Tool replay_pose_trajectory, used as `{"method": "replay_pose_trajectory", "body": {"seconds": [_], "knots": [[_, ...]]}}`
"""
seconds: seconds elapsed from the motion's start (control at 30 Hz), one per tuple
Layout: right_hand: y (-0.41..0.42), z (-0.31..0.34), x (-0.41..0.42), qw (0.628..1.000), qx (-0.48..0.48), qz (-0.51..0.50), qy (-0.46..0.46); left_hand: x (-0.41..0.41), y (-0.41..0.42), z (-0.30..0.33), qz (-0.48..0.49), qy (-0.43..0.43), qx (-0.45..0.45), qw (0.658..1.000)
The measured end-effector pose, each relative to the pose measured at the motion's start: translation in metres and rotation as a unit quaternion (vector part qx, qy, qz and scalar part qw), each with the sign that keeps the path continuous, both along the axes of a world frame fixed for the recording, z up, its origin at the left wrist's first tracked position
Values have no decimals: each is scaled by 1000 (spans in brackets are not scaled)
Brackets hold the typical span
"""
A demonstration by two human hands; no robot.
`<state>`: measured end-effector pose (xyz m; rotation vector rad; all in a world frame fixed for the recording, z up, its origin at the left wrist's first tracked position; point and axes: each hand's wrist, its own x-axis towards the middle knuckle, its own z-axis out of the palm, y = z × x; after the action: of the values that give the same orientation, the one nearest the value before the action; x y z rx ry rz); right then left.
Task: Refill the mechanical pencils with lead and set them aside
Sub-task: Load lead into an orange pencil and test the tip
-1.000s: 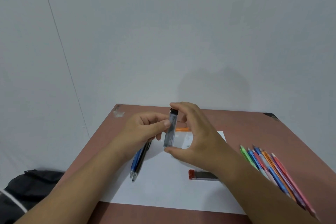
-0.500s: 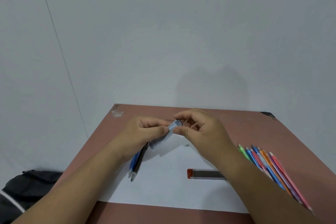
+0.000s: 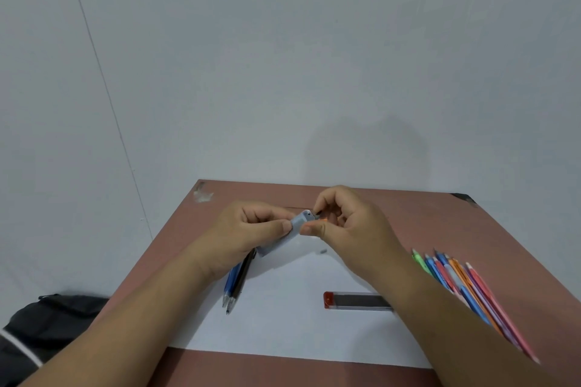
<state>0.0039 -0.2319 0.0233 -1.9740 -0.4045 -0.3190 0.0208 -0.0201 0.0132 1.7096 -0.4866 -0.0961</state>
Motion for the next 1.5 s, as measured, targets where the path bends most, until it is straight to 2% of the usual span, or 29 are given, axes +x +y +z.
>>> {"method": "replay_pose_trajectory", "body": {"seconds": [0.17, 0.33, 0.5, 0.77, 0.87, 0.93, 1.0, 1.07, 1.23, 1.3, 1.43, 1.5], "knots": [[2, 2, -2, 999, 38, -12, 9, -1, -7, 3, 46, -2, -53, 998], [10, -4, -2, 1000, 21, -2, -5, -1, -14, 4, 89, -3, -77, 993], [13, -9, 0, 995, -76, 0, -72, -5, -21, 7, 93, 52, -113, 988], [7, -14, 8, 980, -128, -20, -153, -4, -20, 3, 60, 54, -67, 995], [1, -15, 12, 971, -161, -47, -168, -1, -20, 3, 43, 81, -84, 992], [-6, -14, 15, 975, -152, -54, -155, 0, -19, 5, 12, 146, -154, 977], [-12, -13, 17, 976, -142, -57, -156, -1, -18, 9, -26, 238, -261, 935], [-15, -12, 17, 970, -156, -61, -174, -1, -14, 11, -58, 293, -326, 897], [-14, -9, 14, 953, -205, -63, -212, 3, -7, 10, -134, 327, -344, 870], [-11, -7, 10, 947, -215, -66, -228, 3, -7, 10, -137, 330, -348, 867], [-10, 0, 5, 962, -197, -65, -175, 5, -6, 9, -137, 335, -367, 857], [-11, 0, 5, 948, -232, -72, -204, 5, -6, 8, -138, 335, -364, 858]]}}
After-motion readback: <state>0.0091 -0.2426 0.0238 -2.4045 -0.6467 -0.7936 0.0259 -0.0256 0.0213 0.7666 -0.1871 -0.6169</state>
